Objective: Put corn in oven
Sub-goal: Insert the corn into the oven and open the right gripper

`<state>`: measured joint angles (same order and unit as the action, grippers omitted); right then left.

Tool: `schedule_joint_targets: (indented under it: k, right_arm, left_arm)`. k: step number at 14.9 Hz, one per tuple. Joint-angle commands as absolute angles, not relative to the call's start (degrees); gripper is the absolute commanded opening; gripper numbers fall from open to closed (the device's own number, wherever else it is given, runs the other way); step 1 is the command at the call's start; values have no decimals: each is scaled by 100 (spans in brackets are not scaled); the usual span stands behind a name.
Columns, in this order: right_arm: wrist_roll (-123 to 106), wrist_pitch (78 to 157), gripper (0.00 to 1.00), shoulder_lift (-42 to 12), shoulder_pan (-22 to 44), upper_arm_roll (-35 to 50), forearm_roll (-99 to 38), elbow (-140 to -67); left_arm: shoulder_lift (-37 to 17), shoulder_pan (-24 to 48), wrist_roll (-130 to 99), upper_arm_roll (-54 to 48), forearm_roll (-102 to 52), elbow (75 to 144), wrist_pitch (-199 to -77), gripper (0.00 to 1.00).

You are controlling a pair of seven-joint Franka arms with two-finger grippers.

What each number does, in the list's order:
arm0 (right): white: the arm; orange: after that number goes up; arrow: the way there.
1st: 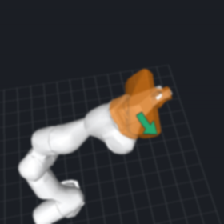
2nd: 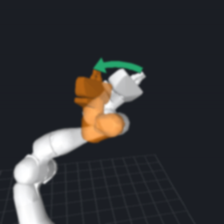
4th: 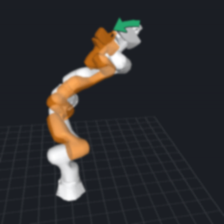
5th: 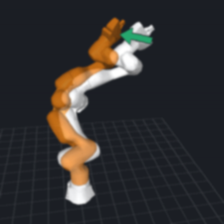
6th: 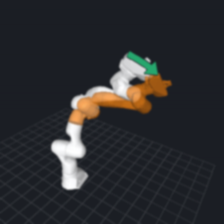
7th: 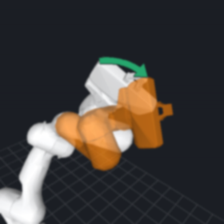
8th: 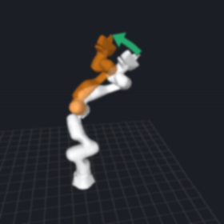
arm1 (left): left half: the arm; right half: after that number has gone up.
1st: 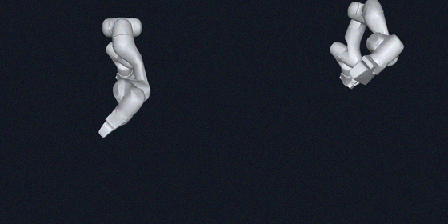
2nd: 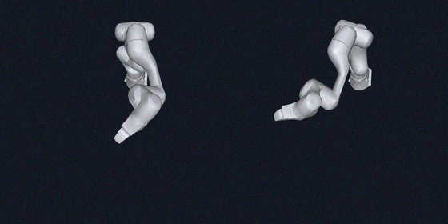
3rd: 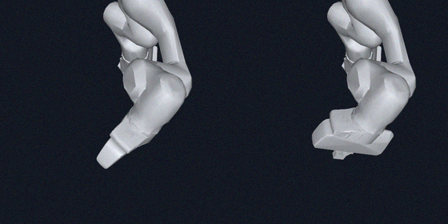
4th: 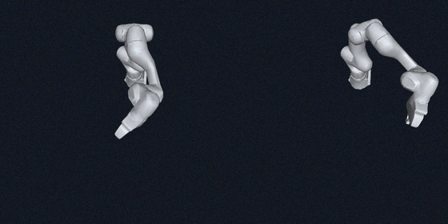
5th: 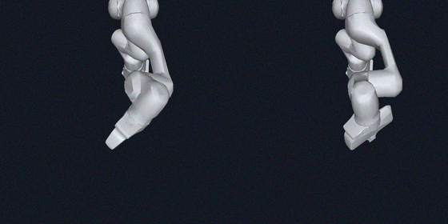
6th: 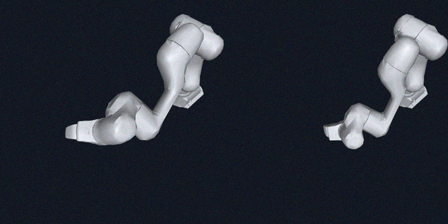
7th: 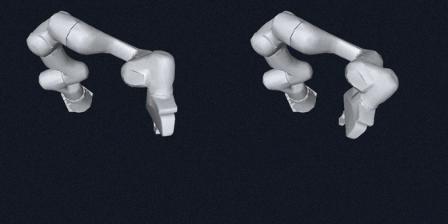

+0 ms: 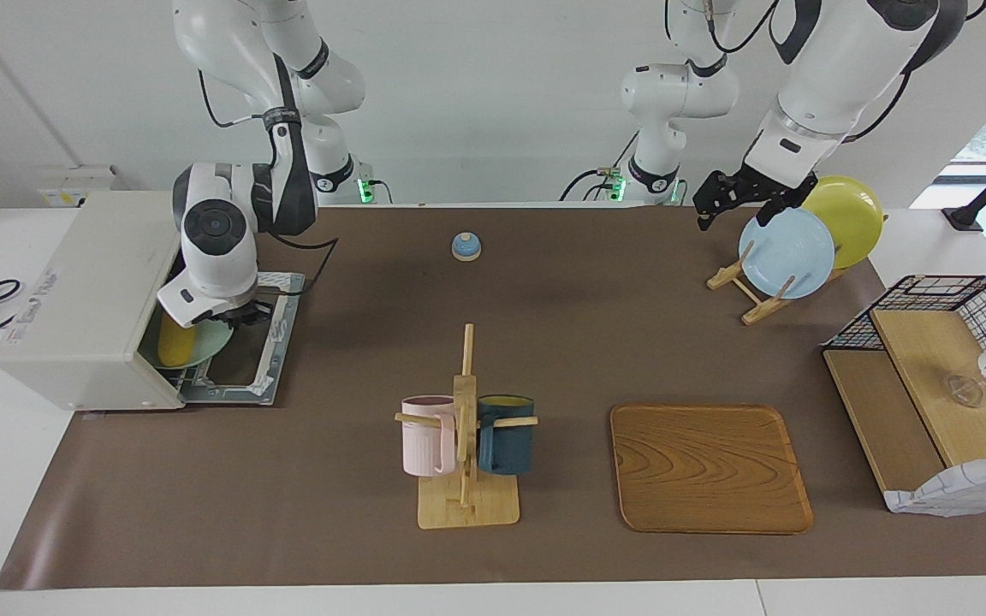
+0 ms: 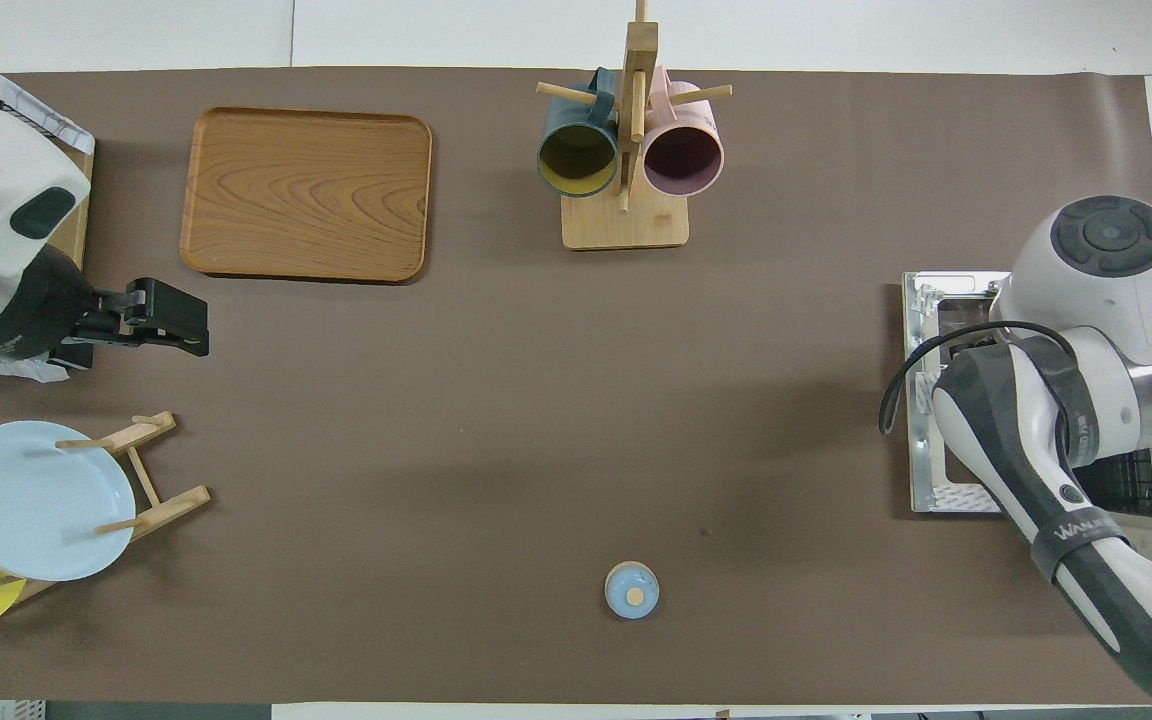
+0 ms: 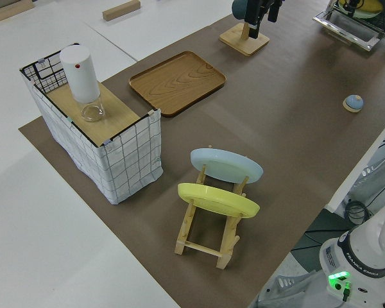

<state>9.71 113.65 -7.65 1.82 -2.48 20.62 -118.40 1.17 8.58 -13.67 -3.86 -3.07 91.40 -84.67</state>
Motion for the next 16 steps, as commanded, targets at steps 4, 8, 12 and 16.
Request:
schedule_joint_targets:
  k: [4, 8, 12, 16]
  right_arm:
    - [879, 11470, 17, -589, 18, -141, 2145, -12094]
    - [817, 10927, 38, -642, 96, -114, 2083, -11560]
    - [861, 10591, 31, -878, 307, 35, 1496, -10934]
    - [1949, 11502, 0, -975, 949, 53, 1046, -11494]
  left_arm:
    - [123, 800, -1354, -457, -202, 9070, -8429, 100]
    - [123, 809, -1354, -457, -202, 9079, -8429, 100]
    - [123, 800, -1354, -457, -202, 9079, -8429, 100]
    - [132, 809, -1354, -457, -202, 9088, -8394, 100]
